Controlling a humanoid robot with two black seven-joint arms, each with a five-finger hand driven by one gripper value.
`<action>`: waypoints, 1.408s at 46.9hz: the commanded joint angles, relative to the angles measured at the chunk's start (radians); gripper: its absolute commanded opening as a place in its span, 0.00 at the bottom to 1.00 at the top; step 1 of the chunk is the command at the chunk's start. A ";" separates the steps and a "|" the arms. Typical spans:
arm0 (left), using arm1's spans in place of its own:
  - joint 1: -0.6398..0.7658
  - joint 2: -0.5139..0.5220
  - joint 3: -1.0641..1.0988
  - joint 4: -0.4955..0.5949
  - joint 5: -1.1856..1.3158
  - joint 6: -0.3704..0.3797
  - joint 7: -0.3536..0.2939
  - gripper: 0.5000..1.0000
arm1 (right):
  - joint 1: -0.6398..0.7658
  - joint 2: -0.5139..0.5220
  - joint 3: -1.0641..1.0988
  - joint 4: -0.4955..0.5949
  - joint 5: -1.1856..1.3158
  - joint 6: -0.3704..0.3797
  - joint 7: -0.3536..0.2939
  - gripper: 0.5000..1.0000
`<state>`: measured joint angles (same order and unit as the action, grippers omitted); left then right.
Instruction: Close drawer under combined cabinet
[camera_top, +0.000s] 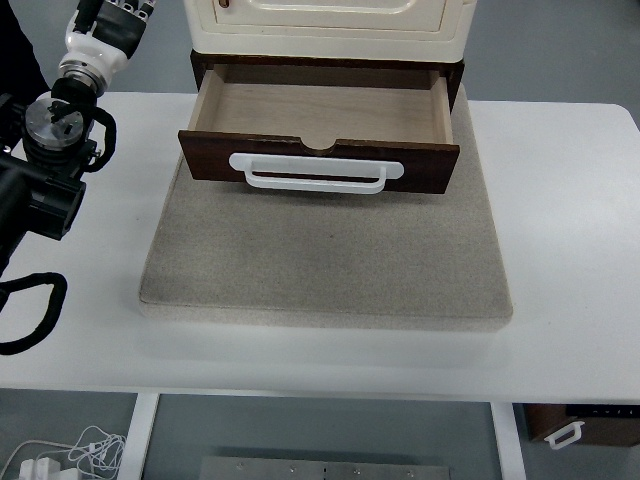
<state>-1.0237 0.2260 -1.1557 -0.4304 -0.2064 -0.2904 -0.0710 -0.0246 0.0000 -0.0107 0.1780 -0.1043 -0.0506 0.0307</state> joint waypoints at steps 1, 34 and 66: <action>-0.009 0.007 0.002 -0.004 0.002 -0.019 -0.003 1.00 | 0.000 0.000 0.000 0.000 0.000 0.000 0.000 0.90; -0.220 0.322 0.162 -0.260 0.024 0.019 -0.004 1.00 | 0.000 0.000 0.000 0.000 0.000 0.000 0.000 0.90; -0.354 0.406 0.318 -0.786 0.360 0.022 0.010 1.00 | 0.000 0.000 0.000 0.000 0.000 0.000 0.000 0.90</action>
<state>-1.3421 0.6239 -0.8886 -1.1799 0.1484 -0.2685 -0.0610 -0.0247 0.0000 -0.0108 0.1779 -0.1043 -0.0506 0.0306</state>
